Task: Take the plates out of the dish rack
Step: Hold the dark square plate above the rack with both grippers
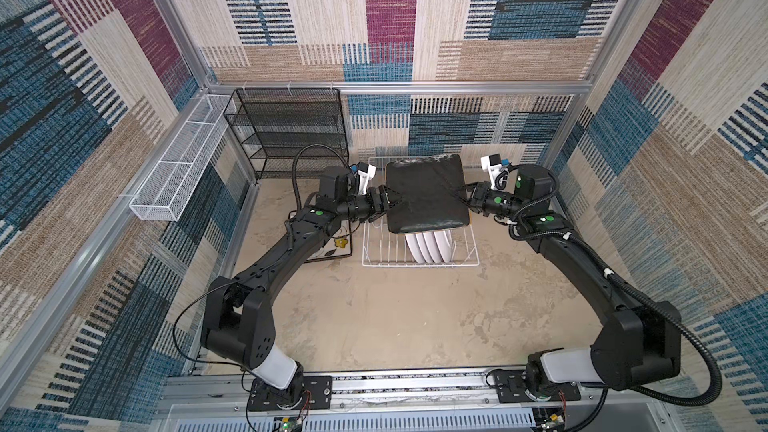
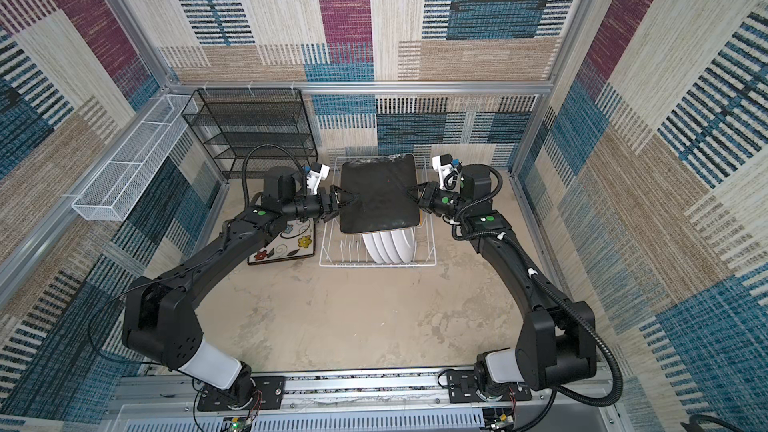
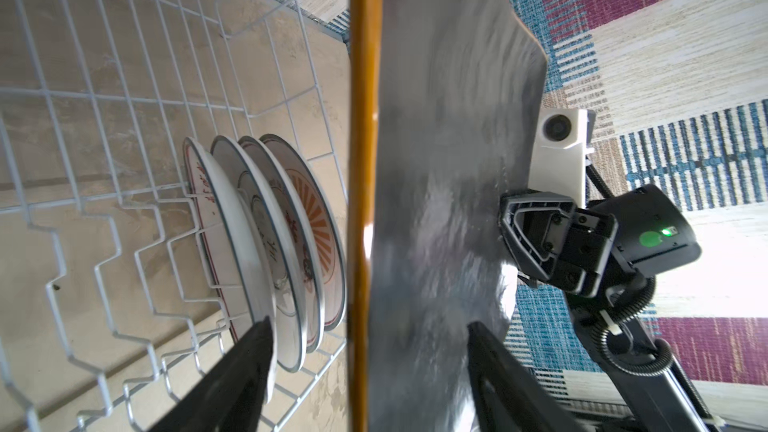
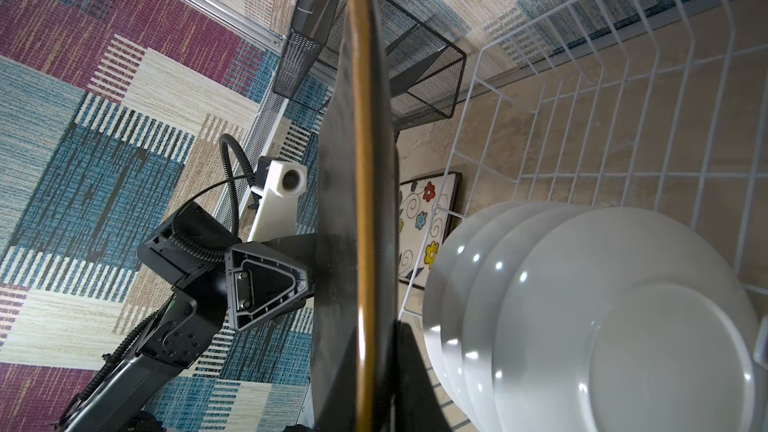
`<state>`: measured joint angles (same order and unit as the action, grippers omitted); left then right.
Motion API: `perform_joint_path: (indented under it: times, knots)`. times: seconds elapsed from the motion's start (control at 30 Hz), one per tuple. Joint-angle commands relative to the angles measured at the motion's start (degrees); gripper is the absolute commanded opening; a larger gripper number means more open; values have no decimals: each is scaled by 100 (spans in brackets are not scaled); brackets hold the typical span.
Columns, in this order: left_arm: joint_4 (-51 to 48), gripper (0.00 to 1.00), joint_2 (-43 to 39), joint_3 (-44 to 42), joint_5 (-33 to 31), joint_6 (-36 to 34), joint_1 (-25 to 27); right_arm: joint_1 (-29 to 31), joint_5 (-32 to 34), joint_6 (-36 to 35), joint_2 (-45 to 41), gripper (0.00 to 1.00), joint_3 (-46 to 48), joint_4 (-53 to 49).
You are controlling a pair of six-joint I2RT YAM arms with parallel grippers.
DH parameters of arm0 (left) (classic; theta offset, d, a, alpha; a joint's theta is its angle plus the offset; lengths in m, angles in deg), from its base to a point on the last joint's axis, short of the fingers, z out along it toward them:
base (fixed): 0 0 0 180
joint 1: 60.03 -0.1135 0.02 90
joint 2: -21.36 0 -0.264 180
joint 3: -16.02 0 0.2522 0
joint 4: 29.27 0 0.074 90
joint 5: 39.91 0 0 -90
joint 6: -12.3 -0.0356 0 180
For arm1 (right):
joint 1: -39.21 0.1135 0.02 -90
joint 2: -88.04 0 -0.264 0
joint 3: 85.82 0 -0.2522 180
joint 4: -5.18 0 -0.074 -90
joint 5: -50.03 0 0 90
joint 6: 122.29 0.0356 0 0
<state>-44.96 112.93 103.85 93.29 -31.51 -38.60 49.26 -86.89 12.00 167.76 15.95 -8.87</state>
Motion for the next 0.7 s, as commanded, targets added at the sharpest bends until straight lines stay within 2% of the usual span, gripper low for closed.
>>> perform_joint_path:
  times: [0.0, 0.2, 0.4, 0.67]
  knots:
    - [281, 67, 101, 138, 494, 164, 10, -2, -449, 238, 55, 0, -48, 970]
    - [398, 51, 120, 138, 718, 206, 16, -5, -586, 363, 124, 0, 50, 1195]
    - [458, 40, 122, 135, 924, 256, 45, -3, -828, 433, 215, 0, 94, 1313]
    - [693, 16, 115, 72, 1074, 446, 50, -3, -854, 508, 241, 0, 212, 1434]
